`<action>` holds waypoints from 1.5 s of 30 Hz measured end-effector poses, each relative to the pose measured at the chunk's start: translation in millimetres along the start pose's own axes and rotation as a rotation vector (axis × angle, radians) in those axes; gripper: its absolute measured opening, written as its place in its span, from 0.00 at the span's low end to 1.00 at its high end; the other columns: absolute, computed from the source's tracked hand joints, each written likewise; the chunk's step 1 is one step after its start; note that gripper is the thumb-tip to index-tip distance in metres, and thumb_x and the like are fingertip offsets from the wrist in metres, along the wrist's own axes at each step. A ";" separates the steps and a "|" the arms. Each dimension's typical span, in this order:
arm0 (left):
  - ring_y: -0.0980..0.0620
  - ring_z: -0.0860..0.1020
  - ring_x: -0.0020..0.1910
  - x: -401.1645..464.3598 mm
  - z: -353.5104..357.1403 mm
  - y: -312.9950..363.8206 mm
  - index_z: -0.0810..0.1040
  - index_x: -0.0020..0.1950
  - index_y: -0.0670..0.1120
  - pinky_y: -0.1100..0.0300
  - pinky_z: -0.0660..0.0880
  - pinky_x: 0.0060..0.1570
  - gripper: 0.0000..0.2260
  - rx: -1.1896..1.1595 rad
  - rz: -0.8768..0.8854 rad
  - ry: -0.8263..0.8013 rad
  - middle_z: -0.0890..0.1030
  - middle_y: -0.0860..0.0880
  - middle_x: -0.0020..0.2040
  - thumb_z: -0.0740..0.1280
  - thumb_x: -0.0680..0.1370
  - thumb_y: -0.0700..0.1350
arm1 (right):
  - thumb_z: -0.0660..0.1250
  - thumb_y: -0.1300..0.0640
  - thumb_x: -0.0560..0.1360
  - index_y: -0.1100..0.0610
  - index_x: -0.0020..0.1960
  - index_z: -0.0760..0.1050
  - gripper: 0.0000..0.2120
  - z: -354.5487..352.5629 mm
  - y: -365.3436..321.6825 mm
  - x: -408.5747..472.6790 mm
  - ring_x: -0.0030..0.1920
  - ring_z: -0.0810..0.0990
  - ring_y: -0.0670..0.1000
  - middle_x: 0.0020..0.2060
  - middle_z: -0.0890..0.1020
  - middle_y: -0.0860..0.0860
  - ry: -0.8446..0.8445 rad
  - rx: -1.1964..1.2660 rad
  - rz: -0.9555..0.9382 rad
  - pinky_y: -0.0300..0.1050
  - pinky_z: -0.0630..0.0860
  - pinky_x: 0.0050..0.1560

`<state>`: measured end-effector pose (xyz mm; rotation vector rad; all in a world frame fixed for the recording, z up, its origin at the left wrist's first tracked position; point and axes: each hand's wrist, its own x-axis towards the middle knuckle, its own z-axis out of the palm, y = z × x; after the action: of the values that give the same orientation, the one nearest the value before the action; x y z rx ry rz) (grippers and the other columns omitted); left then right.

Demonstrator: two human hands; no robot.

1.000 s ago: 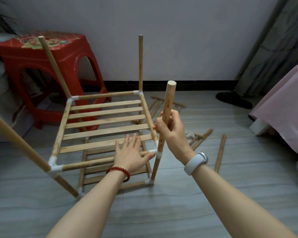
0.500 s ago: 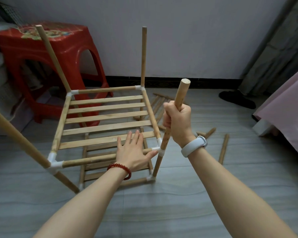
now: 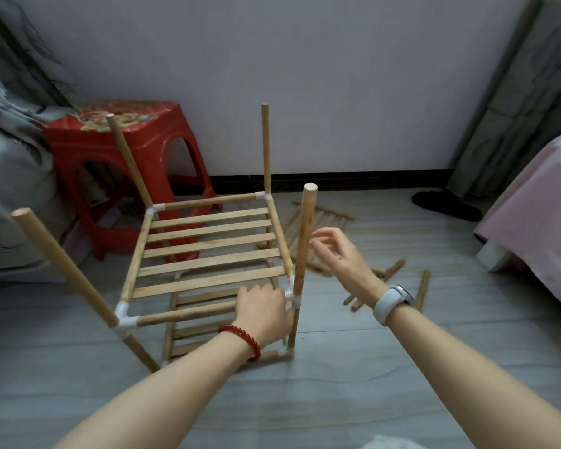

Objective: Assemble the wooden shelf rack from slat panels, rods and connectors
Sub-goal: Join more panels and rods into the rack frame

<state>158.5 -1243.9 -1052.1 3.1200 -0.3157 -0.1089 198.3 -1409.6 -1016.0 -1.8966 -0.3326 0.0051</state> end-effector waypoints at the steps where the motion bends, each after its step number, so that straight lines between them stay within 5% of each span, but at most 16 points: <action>1: 0.47 0.76 0.51 -1.6 -0.6 5.9 0.75 0.55 0.48 0.53 0.74 0.53 0.15 -0.062 0.062 -0.035 0.78 0.47 0.54 0.57 0.79 0.56 | 0.59 0.46 0.78 0.46 0.51 0.72 0.07 -11.9 9.3 -5.8 0.51 0.79 0.46 0.49 0.80 0.45 0.010 -0.031 0.054 0.38 0.74 0.47; 4: 0.47 0.75 0.58 2.9 6.6 37.4 0.73 0.64 0.47 0.53 0.73 0.56 0.17 -0.226 0.205 -0.171 0.76 0.47 0.61 0.59 0.79 0.53 | 0.58 0.52 0.80 0.56 0.48 0.75 0.10 -44.3 48.7 -24.3 0.43 0.81 0.54 0.43 0.82 0.50 0.046 -0.181 0.290 0.51 0.78 0.44; 7: 0.47 0.71 0.63 27.7 24.8 77.1 0.69 0.69 0.47 0.52 0.71 0.59 0.19 -0.323 0.219 -0.168 0.72 0.47 0.65 0.58 0.80 0.51 | 0.59 0.57 0.79 0.58 0.50 0.74 0.06 -67.1 100.5 -39.2 0.37 0.78 0.45 0.39 0.80 0.49 0.051 -0.275 0.425 0.36 0.74 0.35; 10: 0.45 0.69 0.65 62.0 49.6 108.3 0.67 0.69 0.46 0.49 0.70 0.61 0.19 -0.377 0.179 -0.144 0.70 0.46 0.66 0.58 0.80 0.49 | 0.59 0.59 0.78 0.51 0.48 0.73 0.06 -82.8 152.7 -42.6 0.45 0.78 0.53 0.43 0.80 0.50 0.052 -0.398 0.504 0.44 0.74 0.45; 13: 0.44 0.67 0.66 105.7 85.7 125.9 0.65 0.71 0.46 0.49 0.69 0.62 0.20 -0.422 0.053 -0.171 0.67 0.45 0.68 0.59 0.79 0.48 | 0.59 0.59 0.78 0.57 0.61 0.71 0.12 -95.2 207.1 -29.2 0.51 0.77 0.55 0.52 0.79 0.56 0.031 -0.497 0.576 0.48 0.74 0.52; 21: 0.42 0.57 0.73 203.4 200.5 117.7 0.53 0.77 0.49 0.47 0.63 0.67 0.28 -0.390 -0.265 -0.411 0.54 0.45 0.77 0.59 0.79 0.46 | 0.60 0.55 0.77 0.51 0.71 0.64 0.22 -97.7 316.3 67.4 0.67 0.63 0.60 0.68 0.65 0.56 -0.077 -0.793 0.473 0.54 0.68 0.62; 25: 0.41 0.40 0.76 223.2 244.2 103.3 0.43 0.77 0.56 0.41 0.49 0.72 0.37 -0.275 -0.223 -0.528 0.39 0.48 0.78 0.64 0.77 0.52 | 0.63 0.48 0.76 0.44 0.73 0.57 0.28 -86.9 354.3 124.8 0.72 0.55 0.59 0.73 0.57 0.53 -0.190 -0.900 0.393 0.60 0.59 0.66; 29: 0.41 0.36 0.75 228.4 273.4 92.6 0.41 0.77 0.58 0.38 0.46 0.72 0.39 -0.243 -0.170 -0.577 0.34 0.50 0.77 0.66 0.76 0.54 | 0.63 0.40 0.74 0.37 0.74 0.44 0.36 -71.3 392.9 172.3 0.75 0.40 0.61 0.76 0.42 0.50 -0.351 -0.966 0.418 0.73 0.46 0.67; 32: 0.43 0.35 0.75 230.0 279.8 88.6 0.42 0.76 0.60 0.38 0.45 0.72 0.40 -0.253 -0.181 -0.578 0.34 0.52 0.77 0.67 0.75 0.54 | 0.63 0.41 0.74 0.36 0.73 0.47 0.34 -60.6 407.0 187.7 0.74 0.49 0.62 0.76 0.47 0.51 -0.391 -0.972 0.438 0.74 0.51 0.65; 35: 0.43 0.35 0.75 230.6 282.1 87.8 0.42 0.76 0.60 0.39 0.46 0.73 0.40 -0.260 -0.189 -0.580 0.35 0.52 0.77 0.67 0.75 0.54 | 0.63 0.48 0.73 0.39 0.67 0.57 0.26 -54.5 411.2 173.3 0.66 0.63 0.60 0.71 0.58 0.52 -0.241 -0.891 0.414 0.63 0.65 0.59; 41: 0.45 0.40 0.76 216.9 277.0 94.7 0.45 0.77 0.55 0.45 0.49 0.74 0.36 -0.280 -0.237 -0.506 0.40 0.50 0.78 0.65 0.77 0.53 | 0.65 0.51 0.69 0.46 0.63 0.65 0.23 -29.6 397.3 87.8 0.63 0.64 0.56 0.67 0.62 0.50 -0.240 -0.888 0.293 0.55 0.63 0.55; 45: 0.46 0.46 0.77 180.7 273.1 107.8 0.45 0.78 0.47 0.52 0.54 0.74 0.37 -0.413 -0.330 -0.419 0.45 0.45 0.78 0.66 0.77 0.46 | 0.64 0.49 0.70 0.47 0.64 0.66 0.23 -12.6 383.2 25.5 0.67 0.62 0.53 0.69 0.63 0.50 -0.352 -0.926 0.204 0.55 0.59 0.60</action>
<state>294.5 -1384.9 -1335.7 2.6810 0.2052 -0.7298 311.7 -1533.0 -1361.8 -2.8507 -0.4165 0.3842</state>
